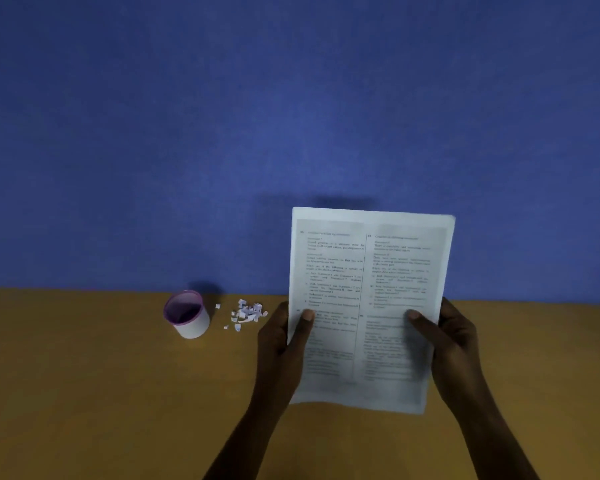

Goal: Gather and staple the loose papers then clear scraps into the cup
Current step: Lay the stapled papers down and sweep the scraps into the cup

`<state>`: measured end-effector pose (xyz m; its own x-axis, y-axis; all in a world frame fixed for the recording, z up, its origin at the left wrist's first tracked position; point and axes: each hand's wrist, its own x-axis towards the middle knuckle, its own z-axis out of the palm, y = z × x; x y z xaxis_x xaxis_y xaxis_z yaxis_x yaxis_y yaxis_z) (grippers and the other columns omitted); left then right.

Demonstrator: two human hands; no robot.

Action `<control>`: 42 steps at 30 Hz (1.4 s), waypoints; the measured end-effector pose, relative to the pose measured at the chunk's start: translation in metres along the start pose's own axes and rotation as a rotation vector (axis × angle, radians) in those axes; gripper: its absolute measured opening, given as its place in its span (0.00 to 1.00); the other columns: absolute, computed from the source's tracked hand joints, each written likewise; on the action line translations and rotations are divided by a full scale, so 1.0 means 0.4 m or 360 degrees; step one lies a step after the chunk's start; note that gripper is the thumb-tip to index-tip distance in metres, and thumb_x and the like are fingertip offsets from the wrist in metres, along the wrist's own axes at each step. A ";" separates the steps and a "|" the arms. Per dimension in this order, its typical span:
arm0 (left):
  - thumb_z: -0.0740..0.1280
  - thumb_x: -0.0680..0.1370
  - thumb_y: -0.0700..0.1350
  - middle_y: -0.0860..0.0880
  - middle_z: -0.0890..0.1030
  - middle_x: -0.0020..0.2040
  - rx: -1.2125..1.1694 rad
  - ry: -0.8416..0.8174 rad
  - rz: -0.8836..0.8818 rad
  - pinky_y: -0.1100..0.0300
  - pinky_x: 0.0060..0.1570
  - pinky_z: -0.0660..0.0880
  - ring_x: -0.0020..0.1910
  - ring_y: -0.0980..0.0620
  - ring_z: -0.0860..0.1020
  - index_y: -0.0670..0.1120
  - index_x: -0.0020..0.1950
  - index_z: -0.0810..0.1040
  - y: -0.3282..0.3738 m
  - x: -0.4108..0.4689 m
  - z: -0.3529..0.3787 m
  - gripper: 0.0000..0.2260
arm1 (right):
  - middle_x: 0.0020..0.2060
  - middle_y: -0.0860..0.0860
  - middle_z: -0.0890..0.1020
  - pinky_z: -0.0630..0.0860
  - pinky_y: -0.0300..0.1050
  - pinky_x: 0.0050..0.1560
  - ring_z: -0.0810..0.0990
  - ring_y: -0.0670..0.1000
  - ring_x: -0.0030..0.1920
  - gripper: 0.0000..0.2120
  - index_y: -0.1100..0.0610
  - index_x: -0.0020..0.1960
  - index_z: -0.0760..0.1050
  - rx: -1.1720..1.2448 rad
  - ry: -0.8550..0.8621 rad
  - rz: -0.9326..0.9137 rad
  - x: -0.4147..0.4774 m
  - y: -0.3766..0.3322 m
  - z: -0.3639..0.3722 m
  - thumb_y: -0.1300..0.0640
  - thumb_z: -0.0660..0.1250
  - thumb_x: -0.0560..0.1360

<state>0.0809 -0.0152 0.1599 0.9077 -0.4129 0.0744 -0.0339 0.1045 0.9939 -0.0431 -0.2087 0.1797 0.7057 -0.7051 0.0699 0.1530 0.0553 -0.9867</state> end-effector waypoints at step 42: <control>0.81 0.61 0.55 0.43 0.81 0.60 0.1358 -0.0613 0.0087 0.59 0.57 0.81 0.60 0.53 0.74 0.45 0.67 0.72 -0.589 -0.067 0.079 0.39 | 0.66 0.60 0.70 0.80 0.53 0.56 0.75 0.62 0.65 0.29 0.60 0.71 0.61 -0.1877 -0.0137 0.1028 0.155 0.512 -0.114 0.59 0.71 0.75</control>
<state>0.0514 -0.0573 -0.0739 0.7001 -0.7140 -0.0071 -0.5063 -0.5034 0.7002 0.0004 -0.2733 -0.0247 0.4723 -0.7355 -0.4858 -0.8719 -0.3087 -0.3802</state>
